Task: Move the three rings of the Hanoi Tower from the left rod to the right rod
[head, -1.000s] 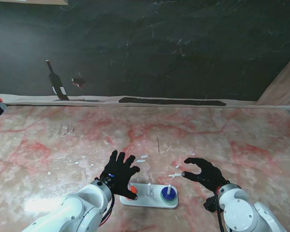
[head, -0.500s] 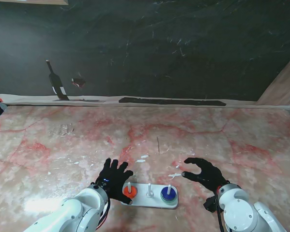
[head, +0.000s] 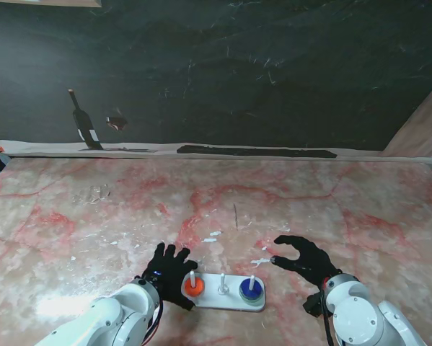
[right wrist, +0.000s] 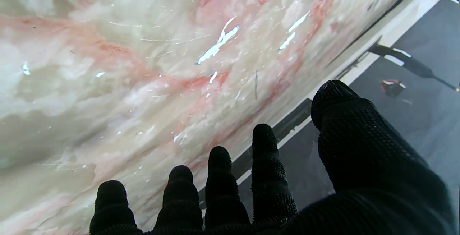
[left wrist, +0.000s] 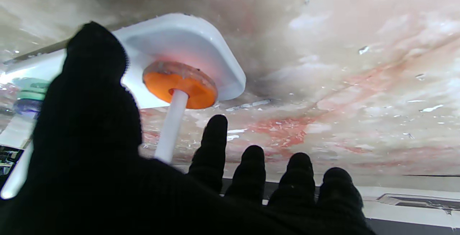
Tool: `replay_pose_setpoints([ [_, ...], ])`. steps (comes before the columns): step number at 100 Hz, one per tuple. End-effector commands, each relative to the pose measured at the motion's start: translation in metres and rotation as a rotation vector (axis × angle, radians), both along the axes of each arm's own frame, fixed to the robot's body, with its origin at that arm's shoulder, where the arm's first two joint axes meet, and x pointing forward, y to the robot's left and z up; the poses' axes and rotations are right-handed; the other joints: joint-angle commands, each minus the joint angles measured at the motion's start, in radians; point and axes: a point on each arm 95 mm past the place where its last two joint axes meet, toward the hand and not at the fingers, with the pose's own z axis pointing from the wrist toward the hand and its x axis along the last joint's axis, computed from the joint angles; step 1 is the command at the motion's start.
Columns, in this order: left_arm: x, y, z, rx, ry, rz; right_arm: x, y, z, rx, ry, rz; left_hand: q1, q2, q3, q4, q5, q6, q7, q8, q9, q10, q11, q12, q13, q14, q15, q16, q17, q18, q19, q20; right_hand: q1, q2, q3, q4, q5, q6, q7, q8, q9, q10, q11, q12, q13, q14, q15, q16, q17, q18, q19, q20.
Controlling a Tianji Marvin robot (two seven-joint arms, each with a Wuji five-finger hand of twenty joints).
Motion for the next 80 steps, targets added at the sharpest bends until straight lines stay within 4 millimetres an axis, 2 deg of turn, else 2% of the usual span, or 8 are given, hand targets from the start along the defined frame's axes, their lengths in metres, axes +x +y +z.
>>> replay_pose_setpoints([
  [1, -0.0020, 0.0000, -0.0031, 0.000, 0.005, -0.007, -0.0023, 0.0025, -0.0018, 0.003, 0.008, 0.005, 0.018, -0.043, 0.016, -0.041, -0.005, -0.014, 0.018, 0.011, -0.039, 0.012, -0.012, 0.002, -0.026, -0.001, 0.000, 0.001, -0.003, 0.013, -0.009, -0.001, -0.034, -0.005, 0.009, 0.004, -0.013, 0.003, -0.006, -0.006, -0.033, -0.001, 0.022, 0.010, -0.018, -0.001, -0.007, 0.005, -0.007, 0.014, -0.016, 0.000],
  [31, -0.0007, 0.0008, -0.0047, 0.001, 0.010, -0.007, -0.0019, 0.0028, -0.0020, 0.003, 0.009, 0.005, 0.021, -0.050, 0.062, -0.023, -0.012, -0.053, 0.030, 0.023, -0.039, 0.007, -0.008, 0.013, -0.027, -0.002, 0.004, 0.013, -0.005, 0.010, -0.001, 0.010, -0.035, -0.005, 0.009, 0.004, -0.014, 0.002, -0.007, -0.006, -0.034, 0.000, 0.022, 0.010, -0.018, -0.001, -0.007, 0.005, -0.007, 0.014, -0.016, 0.000],
  [49, 0.0015, 0.0005, -0.0049, 0.006, 0.018, -0.013, -0.0018, 0.0029, -0.0021, 0.001, 0.010, 0.005, 0.015, -0.056, 0.077, -0.021, 0.002, -0.059, 0.016, 0.014, -0.039, 0.005, -0.006, 0.021, -0.027, -0.003, 0.005, 0.019, -0.006, 0.009, 0.001, 0.015, -0.036, -0.003, 0.009, 0.004, -0.014, 0.002, -0.007, -0.006, -0.033, -0.001, 0.022, 0.010, -0.018, -0.001, -0.007, 0.005, -0.007, 0.014, -0.016, 0.000],
  [80, 0.0022, -0.0012, -0.0104, 0.012, 0.027, -0.018, -0.0012, 0.0030, -0.0024, 0.001, 0.009, 0.008, 0.010, -0.042, 0.095, -0.017, 0.020, -0.114, 0.028, 0.024, -0.038, 0.002, -0.005, 0.031, -0.027, -0.003, 0.006, 0.026, -0.006, 0.008, 0.002, 0.020, -0.034, -0.004, 0.009, 0.004, -0.014, 0.004, -0.007, -0.006, -0.034, 0.000, 0.022, 0.010, -0.018, -0.002, -0.007, 0.005, -0.007, 0.014, -0.016, 0.000],
])
